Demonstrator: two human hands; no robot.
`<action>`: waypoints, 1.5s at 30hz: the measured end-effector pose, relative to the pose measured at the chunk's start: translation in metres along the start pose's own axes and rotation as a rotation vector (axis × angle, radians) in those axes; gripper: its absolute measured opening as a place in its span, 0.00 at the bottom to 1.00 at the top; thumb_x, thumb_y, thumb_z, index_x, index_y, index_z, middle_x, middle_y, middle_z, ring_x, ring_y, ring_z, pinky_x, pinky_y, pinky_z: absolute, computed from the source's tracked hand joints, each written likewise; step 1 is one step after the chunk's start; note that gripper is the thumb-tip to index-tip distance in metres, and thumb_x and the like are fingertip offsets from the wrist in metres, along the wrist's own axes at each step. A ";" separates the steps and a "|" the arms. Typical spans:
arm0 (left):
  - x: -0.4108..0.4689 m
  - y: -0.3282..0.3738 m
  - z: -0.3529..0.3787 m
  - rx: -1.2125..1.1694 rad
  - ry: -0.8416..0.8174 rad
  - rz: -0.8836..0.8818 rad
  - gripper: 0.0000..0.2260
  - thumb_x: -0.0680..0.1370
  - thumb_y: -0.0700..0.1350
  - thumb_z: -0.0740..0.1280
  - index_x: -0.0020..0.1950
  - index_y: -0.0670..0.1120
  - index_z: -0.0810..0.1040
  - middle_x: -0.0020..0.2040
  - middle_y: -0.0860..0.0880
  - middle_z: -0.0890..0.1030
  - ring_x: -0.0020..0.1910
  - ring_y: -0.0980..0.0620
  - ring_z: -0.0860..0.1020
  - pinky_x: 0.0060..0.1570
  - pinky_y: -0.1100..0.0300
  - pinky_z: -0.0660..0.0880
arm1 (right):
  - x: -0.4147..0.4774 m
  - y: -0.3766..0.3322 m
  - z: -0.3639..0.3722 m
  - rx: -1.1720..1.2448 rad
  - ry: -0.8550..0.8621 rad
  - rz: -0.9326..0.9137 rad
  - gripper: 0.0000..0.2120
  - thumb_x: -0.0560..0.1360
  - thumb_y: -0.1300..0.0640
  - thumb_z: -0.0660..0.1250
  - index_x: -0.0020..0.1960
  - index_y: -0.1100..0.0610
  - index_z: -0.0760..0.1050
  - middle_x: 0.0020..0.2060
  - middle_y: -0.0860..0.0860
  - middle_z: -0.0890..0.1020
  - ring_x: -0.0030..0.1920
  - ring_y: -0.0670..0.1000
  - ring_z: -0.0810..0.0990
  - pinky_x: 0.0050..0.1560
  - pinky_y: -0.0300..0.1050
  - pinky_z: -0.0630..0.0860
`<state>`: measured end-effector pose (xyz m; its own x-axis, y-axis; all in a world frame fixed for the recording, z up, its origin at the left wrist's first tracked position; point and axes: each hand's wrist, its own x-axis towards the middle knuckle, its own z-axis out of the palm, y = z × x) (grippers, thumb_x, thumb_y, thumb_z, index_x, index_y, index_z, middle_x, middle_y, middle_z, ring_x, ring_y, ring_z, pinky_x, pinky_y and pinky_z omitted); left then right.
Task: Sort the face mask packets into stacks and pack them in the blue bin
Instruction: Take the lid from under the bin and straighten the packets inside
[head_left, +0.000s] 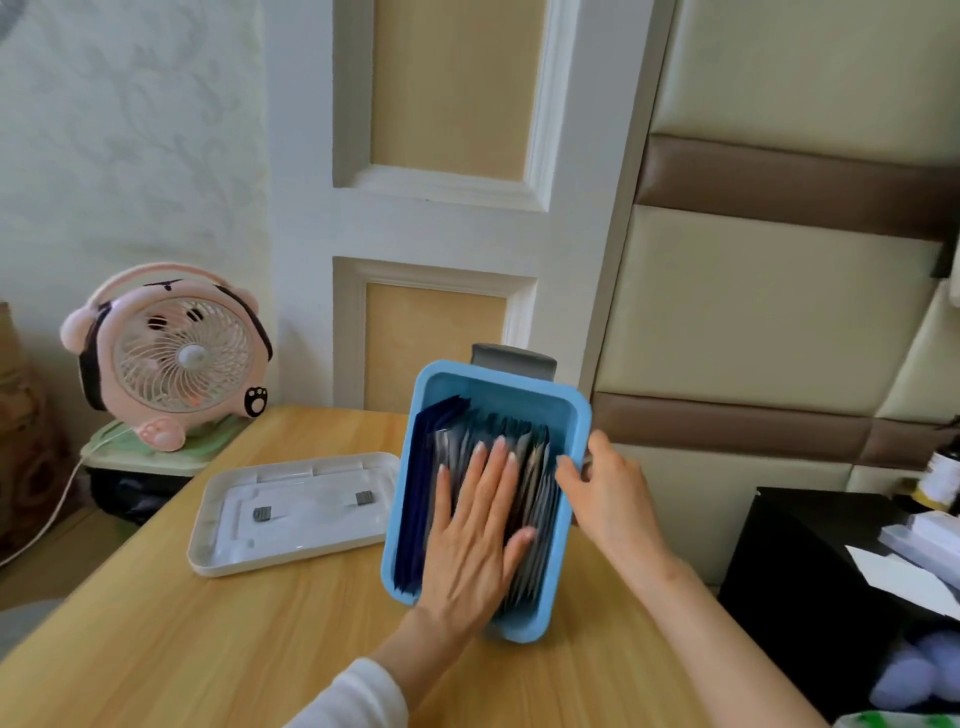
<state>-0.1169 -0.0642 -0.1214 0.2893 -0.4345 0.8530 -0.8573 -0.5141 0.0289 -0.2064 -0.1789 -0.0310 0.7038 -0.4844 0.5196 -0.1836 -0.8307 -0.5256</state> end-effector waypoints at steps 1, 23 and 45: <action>0.000 -0.001 0.002 0.033 -0.014 0.032 0.28 0.81 0.57 0.48 0.77 0.44 0.46 0.78 0.47 0.45 0.77 0.48 0.50 0.73 0.44 0.50 | 0.000 0.000 -0.001 0.036 -0.009 0.009 0.04 0.78 0.55 0.61 0.46 0.54 0.67 0.31 0.51 0.78 0.28 0.49 0.78 0.26 0.41 0.75; 0.007 -0.024 -0.002 0.006 0.012 -0.111 0.29 0.82 0.56 0.46 0.76 0.40 0.44 0.77 0.40 0.46 0.76 0.42 0.49 0.75 0.46 0.46 | 0.009 0.003 -0.013 0.213 -0.209 0.097 0.04 0.78 0.59 0.61 0.53 0.56 0.70 0.42 0.56 0.81 0.38 0.50 0.82 0.31 0.43 0.81; 0.150 -0.022 -0.067 -0.235 -1.024 -0.228 0.18 0.83 0.51 0.47 0.68 0.47 0.67 0.70 0.42 0.68 0.62 0.48 0.70 0.62 0.55 0.63 | 0.000 -0.001 -0.013 0.288 -0.208 0.116 0.06 0.79 0.56 0.61 0.54 0.55 0.67 0.41 0.51 0.79 0.37 0.44 0.81 0.28 0.36 0.78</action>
<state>-0.0831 -0.0682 0.0411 0.5784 -0.8154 -0.0246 -0.7668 -0.5538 0.3245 -0.2152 -0.1812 -0.0219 0.8195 -0.4801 0.3130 -0.0908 -0.6480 -0.7562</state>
